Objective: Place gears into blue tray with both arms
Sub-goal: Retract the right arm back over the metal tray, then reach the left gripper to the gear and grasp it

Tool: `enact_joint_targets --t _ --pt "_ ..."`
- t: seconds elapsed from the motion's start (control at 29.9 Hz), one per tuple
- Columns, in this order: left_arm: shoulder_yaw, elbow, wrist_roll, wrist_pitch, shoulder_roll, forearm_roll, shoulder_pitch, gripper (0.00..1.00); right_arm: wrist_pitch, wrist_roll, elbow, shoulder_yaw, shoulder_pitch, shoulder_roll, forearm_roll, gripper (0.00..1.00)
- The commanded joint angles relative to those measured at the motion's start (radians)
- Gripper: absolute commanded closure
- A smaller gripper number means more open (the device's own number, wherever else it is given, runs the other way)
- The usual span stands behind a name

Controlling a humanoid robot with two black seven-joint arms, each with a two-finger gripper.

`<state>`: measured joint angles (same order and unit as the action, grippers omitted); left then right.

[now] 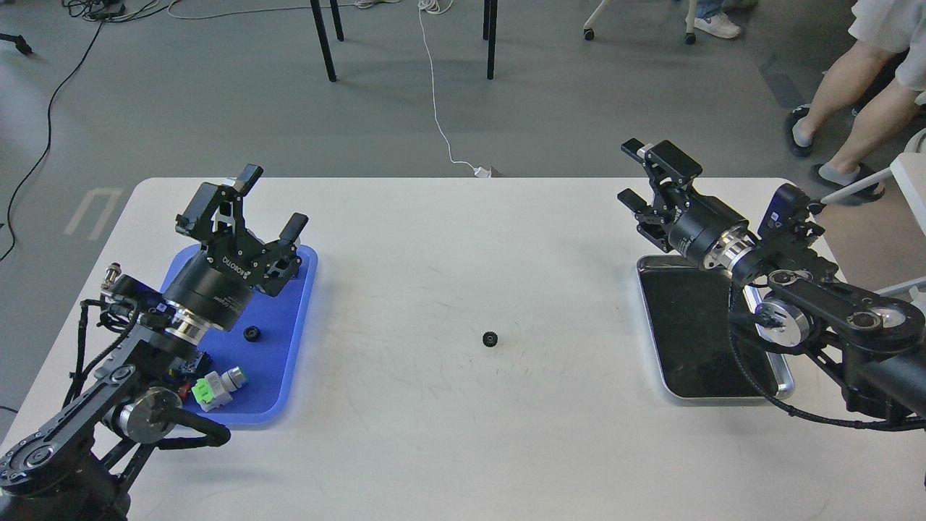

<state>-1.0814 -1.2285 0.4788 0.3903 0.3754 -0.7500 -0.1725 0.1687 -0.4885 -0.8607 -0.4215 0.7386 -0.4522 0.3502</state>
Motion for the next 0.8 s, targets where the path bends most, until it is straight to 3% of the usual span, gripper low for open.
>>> enact_joint_targets --t 0.0,0.2,0.37,0.57,0.77 --pt "0.005 0.0 0.003 0.01 0.004 -0.101 -0.019 0.02 0.006 0.0 -0.001 -0.023 -0.018 0.0 -0.265 0.03" --pt "0.038 -0.006 0.007 0.036 0.005 -0.336 -0.076 0.02 0.13 0.0 0.006 -0.028 -0.057 -0.036 -0.454 0.03" --pt "0.202 -0.009 0.01 0.041 0.028 -0.642 -0.2 0.02 0.25 0.0 0.04 -0.034 -0.107 -0.072 -0.458 0.02" --pt "0.437 -0.002 0.01 0.015 0.037 -1.119 -0.442 0.02 0.298 0.0 0.031 -0.039 -0.146 -0.138 -0.459 0.02" --pt "0.745 0.093 0.01 -0.019 -0.041 -1.288 -0.737 0.02 0.32 0.0 0.028 -0.039 -0.177 -0.195 -0.462 0.02"
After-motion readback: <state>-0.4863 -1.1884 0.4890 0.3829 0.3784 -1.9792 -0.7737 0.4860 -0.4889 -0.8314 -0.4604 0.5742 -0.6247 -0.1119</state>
